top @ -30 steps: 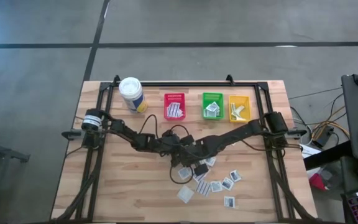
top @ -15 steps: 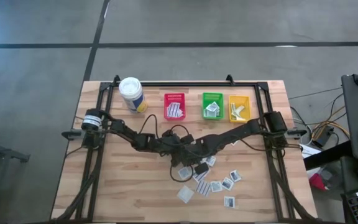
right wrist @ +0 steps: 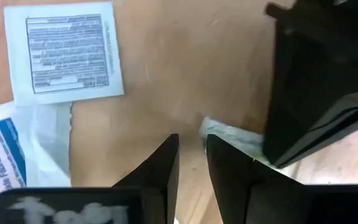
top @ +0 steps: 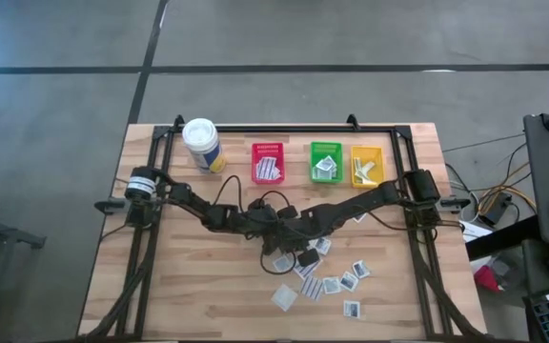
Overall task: Pick & Place First Aid Supplies
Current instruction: Put the alcohol pad in the green bin
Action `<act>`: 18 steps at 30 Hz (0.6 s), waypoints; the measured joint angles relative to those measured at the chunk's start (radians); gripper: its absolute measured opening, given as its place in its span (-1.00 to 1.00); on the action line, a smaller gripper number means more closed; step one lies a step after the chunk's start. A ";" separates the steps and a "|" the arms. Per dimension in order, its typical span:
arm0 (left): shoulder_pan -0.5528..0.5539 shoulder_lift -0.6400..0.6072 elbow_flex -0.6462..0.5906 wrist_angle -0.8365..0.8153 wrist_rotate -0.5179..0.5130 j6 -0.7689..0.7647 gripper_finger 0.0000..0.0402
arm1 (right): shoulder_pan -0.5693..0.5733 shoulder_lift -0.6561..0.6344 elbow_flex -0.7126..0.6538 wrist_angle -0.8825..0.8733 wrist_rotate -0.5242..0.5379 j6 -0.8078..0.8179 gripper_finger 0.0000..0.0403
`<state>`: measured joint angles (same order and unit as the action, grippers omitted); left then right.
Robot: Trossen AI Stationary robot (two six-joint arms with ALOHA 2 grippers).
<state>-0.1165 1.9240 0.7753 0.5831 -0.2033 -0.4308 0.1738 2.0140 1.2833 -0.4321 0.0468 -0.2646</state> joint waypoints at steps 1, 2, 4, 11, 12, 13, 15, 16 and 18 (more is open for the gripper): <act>0.000 0.000 0.000 0.000 -0.006 0.000 -1.00 | 0.000 0.000 -0.007 0.002 0.000 0.000 -0.61; 0.000 0.000 0.000 0.001 -0.008 0.000 -1.00 | 0.000 0.000 -0.011 0.006 0.002 0.000 -0.61; 0.000 0.000 0.000 0.002 -0.008 0.000 -1.00 | -0.002 -0.001 -0.017 0.010 0.001 0.005 -0.63; 0.000 0.000 -0.001 0.006 -0.007 -0.004 -1.00 | -0.012 -0.003 -0.031 0.018 0.007 0.023 -0.66; 0.000 0.000 -0.001 0.006 -0.007 -0.004 -1.00 | -0.013 -0.003 -0.029 0.016 0.012 0.023 -0.66; 0.000 0.000 -0.001 0.006 -0.006 -0.004 -1.00 | -0.013 -0.003 -0.027 0.015 0.013 0.022 -0.66; 0.000 0.000 -0.002 0.006 -0.005 -0.004 -1.00 | -0.013 -0.003 -0.015 0.007 0.018 0.022 -0.65; 0.000 0.000 -0.002 0.005 -0.005 -0.004 -1.00 | -0.013 -0.003 -0.008 0.002 0.023 0.022 -0.65; 0.000 0.000 -0.002 0.002 -0.004 -0.004 -1.00 | -0.015 -0.003 0.007 -0.003 0.041 0.016 -0.63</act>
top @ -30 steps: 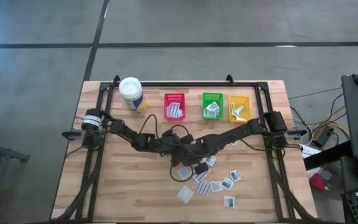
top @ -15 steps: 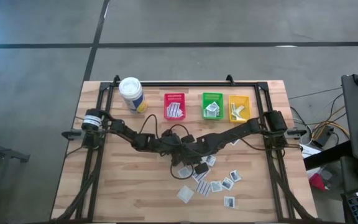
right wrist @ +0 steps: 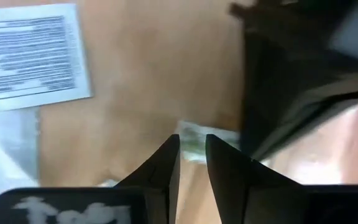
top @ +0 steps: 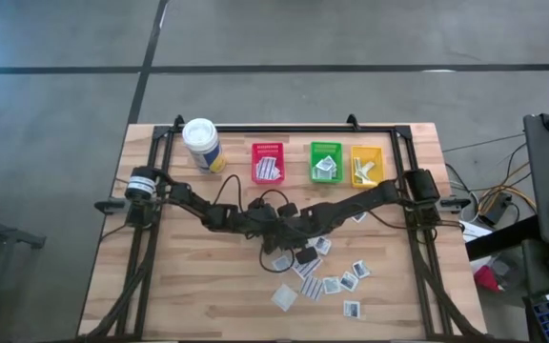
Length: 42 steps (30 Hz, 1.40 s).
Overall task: Pick & Place First Aid Supplies
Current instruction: Put the alcohol pad in the green bin
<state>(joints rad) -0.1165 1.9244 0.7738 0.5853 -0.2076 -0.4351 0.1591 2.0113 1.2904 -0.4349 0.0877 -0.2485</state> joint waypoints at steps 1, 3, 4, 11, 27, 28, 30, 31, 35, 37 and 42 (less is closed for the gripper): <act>0.000 0.000 0.000 -0.001 0.000 0.000 -1.00 | -0.002 -0.001 0.007 -0.007 0.002 -0.006 -0.62; 0.001 0.000 0.000 -0.003 0.000 0.000 -1.00 | -0.002 -0.004 0.017 -0.032 0.011 -0.021 -0.60; 0.001 0.000 -0.001 -0.004 0.001 0.000 -1.00 | -0.003 -0.005 0.019 -0.043 0.020 -0.022 -0.59; 0.001 0.000 -0.001 -0.007 0.005 0.008 -1.00 | -0.006 0.003 0.008 -0.055 0.012 -0.025 -0.58; 0.000 0.003 0.000 -0.007 -0.002 -0.028 -1.00 | -0.005 0.039 0.012 -0.026 -0.014 0.006 -0.64; 0.000 0.003 0.000 -0.006 -0.003 -0.029 -1.00 | -0.005 0.039 0.012 -0.026 -0.014 0.006 -0.65; 0.000 0.003 0.000 -0.005 -0.004 -0.031 -1.00 | -0.005 0.039 0.012 -0.026 -0.018 0.006 -0.66; 0.000 0.003 0.000 -0.004 -0.004 -0.035 -1.00 | -0.005 0.039 0.012 -0.027 -0.019 0.008 -0.67; 0.000 0.004 0.000 0.006 -0.004 -0.037 -1.00 | -0.005 0.040 0.011 -0.028 -0.021 0.039 -0.73; 0.000 0.005 0.000 0.008 -0.003 -0.036 -1.00 | -0.005 0.040 0.011 -0.029 -0.024 0.055 -0.79; 0.000 0.005 0.000 0.010 -0.003 -0.035 -1.00 | -0.003 0.040 0.011 -0.028 -0.055 0.066 -0.95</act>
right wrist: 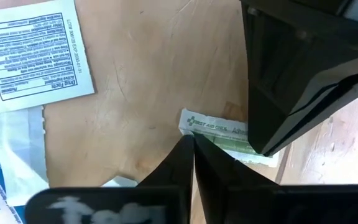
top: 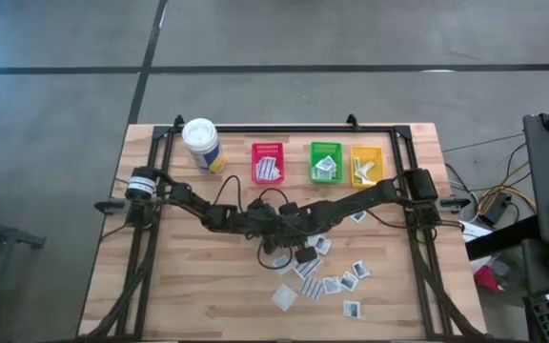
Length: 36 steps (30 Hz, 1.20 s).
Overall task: Pick & Place First Aid Supplies
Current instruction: Put the alcohol pad in the green bin
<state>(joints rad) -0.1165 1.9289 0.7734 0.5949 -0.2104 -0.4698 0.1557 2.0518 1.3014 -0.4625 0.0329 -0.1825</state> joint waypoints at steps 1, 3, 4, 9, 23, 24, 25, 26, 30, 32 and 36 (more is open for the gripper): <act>0.000 0.000 0.000 0.000 0.000 0.000 -1.00 | 0.001 0.000 0.000 0.000 -0.002 0.000 -0.95; 0.000 0.000 0.000 0.000 0.000 0.001 -1.00 | 0.003 0.000 0.000 0.000 -0.003 0.000 -0.96; 0.000 0.000 0.000 0.001 0.000 0.001 -1.00 | 0.004 0.000 0.000 0.000 -0.003 0.000 -0.96; 0.000 -0.009 -0.002 -0.001 -0.001 0.016 -1.00 | 0.011 -0.006 -0.001 -0.002 -0.007 -0.013 -0.96; 0.000 -0.061 -0.011 -0.014 -0.001 0.087 -1.00 | 0.025 -0.063 -0.006 -0.071 -0.026 -0.005 -0.96; 0.000 -0.064 -0.011 -0.016 -0.001 0.095 -1.00 | 0.024 -0.072 -0.006 -0.071 -0.022 -0.003 -0.96; 0.000 -0.068 -0.011 -0.016 -0.001 0.103 -1.00 | 0.024 -0.081 -0.006 -0.075 -0.017 -0.003 -0.96; 0.000 -0.073 -0.011 -0.022 -0.001 0.107 -1.00 | 0.024 -0.091 -0.006 -0.079 -0.014 -0.003 -0.96; 0.000 -0.104 -0.020 -0.060 -0.001 0.122 -1.00 | 0.024 -0.132 -0.005 -0.105 0.015 0.000 -0.96; 0.000 -0.121 -0.036 -0.066 -0.001 0.122 -1.00 | 0.024 -0.156 -0.005 -0.135 0.046 0.000 -0.96; 0.000 -0.167 -0.077 -0.065 -0.001 0.132 -1.00 | 0.021 -0.193 -0.005 -0.179 0.072 0.006 -0.96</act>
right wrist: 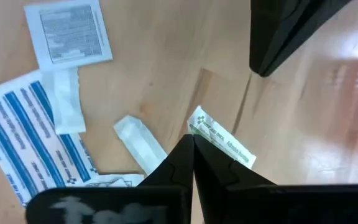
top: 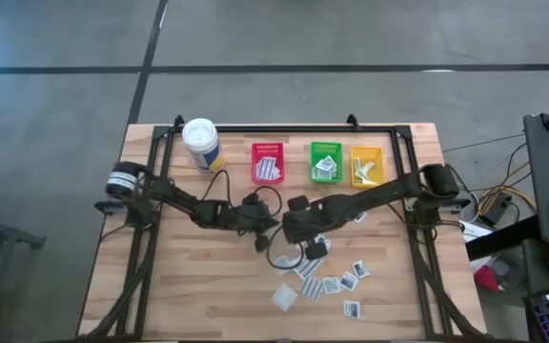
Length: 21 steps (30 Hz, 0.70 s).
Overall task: Pick & Place First Aid Supplies
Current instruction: Put the alcohol pad in the green bin
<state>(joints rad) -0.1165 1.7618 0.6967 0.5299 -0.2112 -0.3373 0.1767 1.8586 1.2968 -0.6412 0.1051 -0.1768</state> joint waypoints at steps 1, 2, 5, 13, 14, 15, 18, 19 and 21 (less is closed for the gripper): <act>-0.001 -0.014 -0.013 0.001 0.000 0.005 -1.00 | 0.000 -0.007 0.000 -0.001 0.001 0.002 -0.96; -0.001 -0.028 -0.024 0.000 0.000 0.011 -1.00 | 0.000 -0.017 0.000 -0.006 0.003 0.002 -0.96; -0.003 -0.078 -0.064 0.000 0.000 0.035 -1.00 | 0.000 -0.046 0.000 -0.021 0.034 0.002 -0.96; -0.006 -0.208 -0.164 0.013 0.000 0.105 -1.00 | -0.027 -0.142 0.000 -0.082 0.094 0.003 -0.96; -0.007 -0.217 -0.173 0.023 -0.001 0.114 -1.00 | -0.033 -0.154 -0.001 -0.096 0.104 0.005 -0.96; -0.008 -0.230 -0.183 0.037 0.000 0.123 -1.00 | -0.040 -0.164 -0.003 -0.107 0.109 0.005 -0.96; -0.009 -0.256 -0.214 0.060 0.000 0.134 -1.00 | -0.065 -0.206 -0.013 -0.117 0.112 0.006 -0.96; -0.009 -0.264 -0.223 0.067 0.000 0.141 -1.00 | -0.074 -0.221 -0.019 -0.122 0.112 0.005 -0.96; -0.009 -0.274 -0.240 0.069 -0.001 0.155 -1.00 | -0.095 -0.249 -0.034 -0.120 0.118 0.005 -0.96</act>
<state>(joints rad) -0.1257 1.4880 0.4570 0.5986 -0.2119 -0.1821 0.0812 1.6099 1.2626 -0.7616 0.2233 -0.1720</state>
